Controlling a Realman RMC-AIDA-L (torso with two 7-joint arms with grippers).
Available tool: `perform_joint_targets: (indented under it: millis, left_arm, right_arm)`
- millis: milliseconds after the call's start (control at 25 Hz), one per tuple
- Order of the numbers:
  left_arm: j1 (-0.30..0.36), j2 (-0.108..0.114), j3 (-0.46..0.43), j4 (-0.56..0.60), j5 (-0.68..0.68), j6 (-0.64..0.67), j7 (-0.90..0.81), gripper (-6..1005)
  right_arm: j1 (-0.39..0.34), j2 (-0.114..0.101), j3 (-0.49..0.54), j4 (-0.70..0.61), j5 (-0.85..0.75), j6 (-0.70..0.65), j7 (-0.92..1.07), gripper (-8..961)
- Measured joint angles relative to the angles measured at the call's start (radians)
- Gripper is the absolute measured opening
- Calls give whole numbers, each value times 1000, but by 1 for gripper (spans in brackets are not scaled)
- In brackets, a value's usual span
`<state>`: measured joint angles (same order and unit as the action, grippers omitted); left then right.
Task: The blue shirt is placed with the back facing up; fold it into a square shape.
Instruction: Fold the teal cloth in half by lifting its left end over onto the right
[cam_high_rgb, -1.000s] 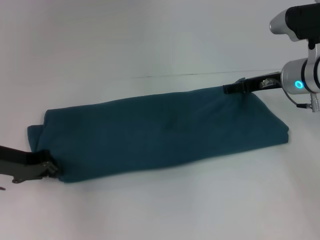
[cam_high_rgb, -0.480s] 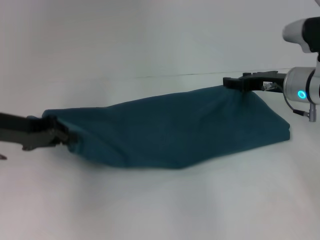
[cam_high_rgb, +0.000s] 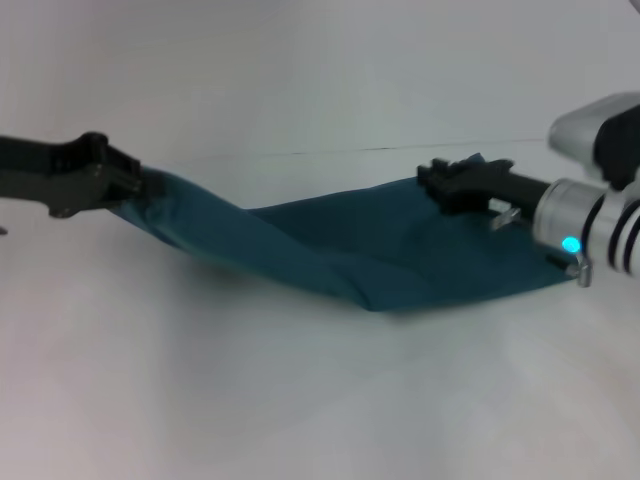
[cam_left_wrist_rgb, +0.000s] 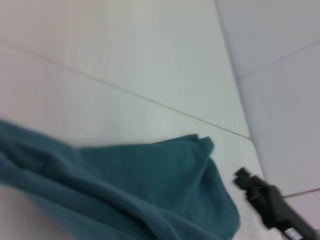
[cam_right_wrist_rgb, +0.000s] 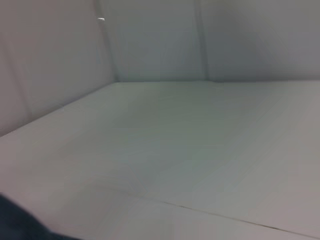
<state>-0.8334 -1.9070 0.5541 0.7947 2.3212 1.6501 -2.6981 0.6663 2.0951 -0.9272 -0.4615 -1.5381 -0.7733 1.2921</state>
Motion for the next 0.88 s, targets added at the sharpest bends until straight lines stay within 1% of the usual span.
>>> perform_joint_targets:
  millis: [120, 320, 440, 560, 720, 880]
  left_arm:
    - [-37, 11, 4, -5, 2, 17, -5, 107]
    - [-76, 24, 15, -6, 7, 50, -17, 115]
    - [-88, 31, 31, -6, 10, 60, -31, 119]
    - [-95, 34, 40, -3, 10, 78, -45, 124]
    - [-99, 39, 48, 11, 12, 106, -52, 131]
    - [-103, 47, 49, 15, 33, 121, -61, 137]
  right_arm:
    - [39, 3, -1, 88, 67, -6, -125, 239]
    - [116, 6, -11, 194, 83, 22, -227, 131]
    - [156, 11, -56, 234, 82, 29, -248, 65]
    - [182, 18, -137, 252, 85, 23, -246, -1]
    - [225, 25, -229, 307, 88, -11, -222, -1]
    - [255, 27, -259, 363, 90, -77, -214, -1]
